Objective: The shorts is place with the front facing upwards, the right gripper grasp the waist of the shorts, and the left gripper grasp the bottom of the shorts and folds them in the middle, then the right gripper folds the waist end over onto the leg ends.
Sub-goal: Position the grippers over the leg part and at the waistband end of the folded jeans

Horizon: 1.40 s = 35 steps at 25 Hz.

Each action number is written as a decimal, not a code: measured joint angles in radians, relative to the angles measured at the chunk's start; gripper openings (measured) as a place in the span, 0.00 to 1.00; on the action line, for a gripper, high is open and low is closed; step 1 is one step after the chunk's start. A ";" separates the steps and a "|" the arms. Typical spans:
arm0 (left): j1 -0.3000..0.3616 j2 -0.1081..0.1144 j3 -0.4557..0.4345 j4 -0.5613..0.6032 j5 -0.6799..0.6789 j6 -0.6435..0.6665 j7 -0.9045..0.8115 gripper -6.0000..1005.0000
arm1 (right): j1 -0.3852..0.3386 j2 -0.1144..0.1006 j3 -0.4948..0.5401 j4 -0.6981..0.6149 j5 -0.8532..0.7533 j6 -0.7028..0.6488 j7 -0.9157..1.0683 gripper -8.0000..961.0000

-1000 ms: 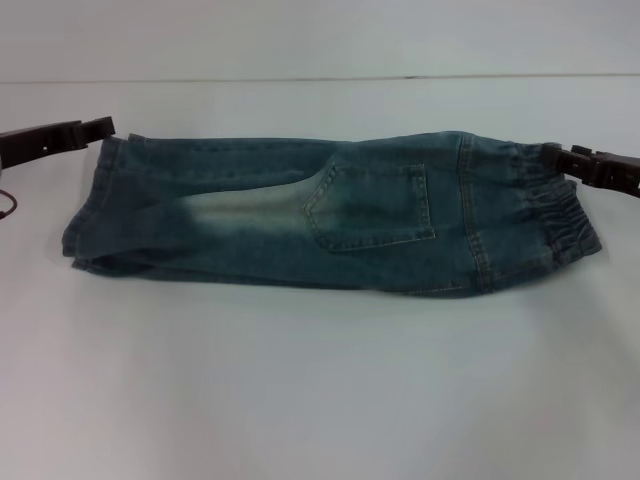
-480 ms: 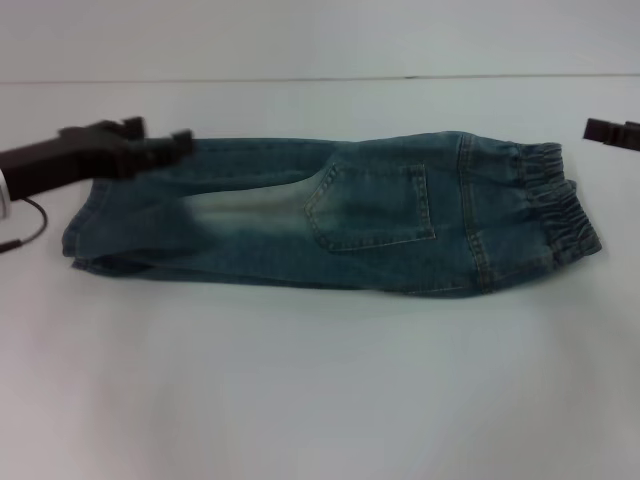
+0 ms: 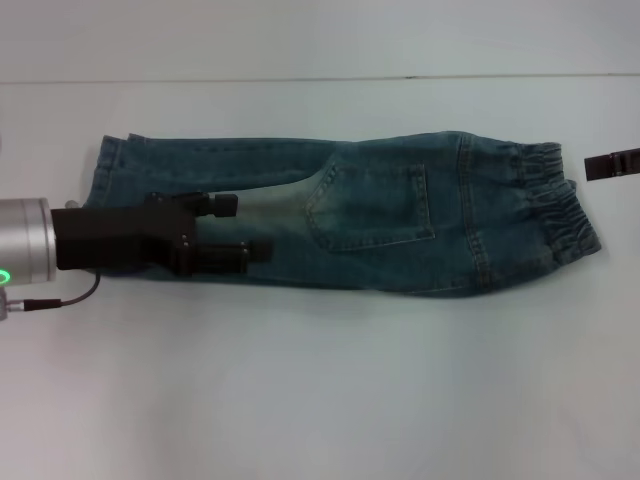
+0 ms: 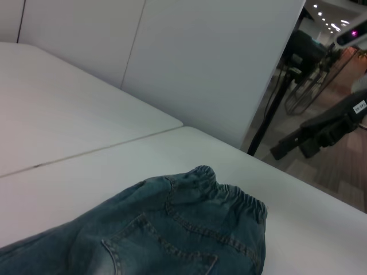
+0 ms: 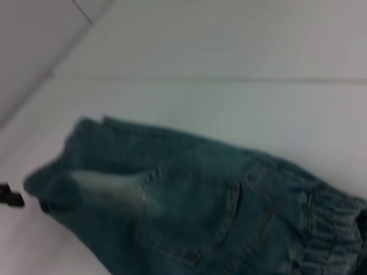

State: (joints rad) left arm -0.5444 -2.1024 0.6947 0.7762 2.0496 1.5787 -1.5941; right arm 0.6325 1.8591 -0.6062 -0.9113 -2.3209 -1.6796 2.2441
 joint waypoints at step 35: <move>-0.033 -0.009 0.039 -0.067 0.012 -0.095 0.002 0.92 | 0.186 0.129 -0.229 0.195 -0.311 0.340 0.077 0.91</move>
State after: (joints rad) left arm -0.5771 -2.1118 0.7332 0.7093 2.0616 1.4839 -1.5922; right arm 0.8183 1.9883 -0.8355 -0.7159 -2.6322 -1.3397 2.3206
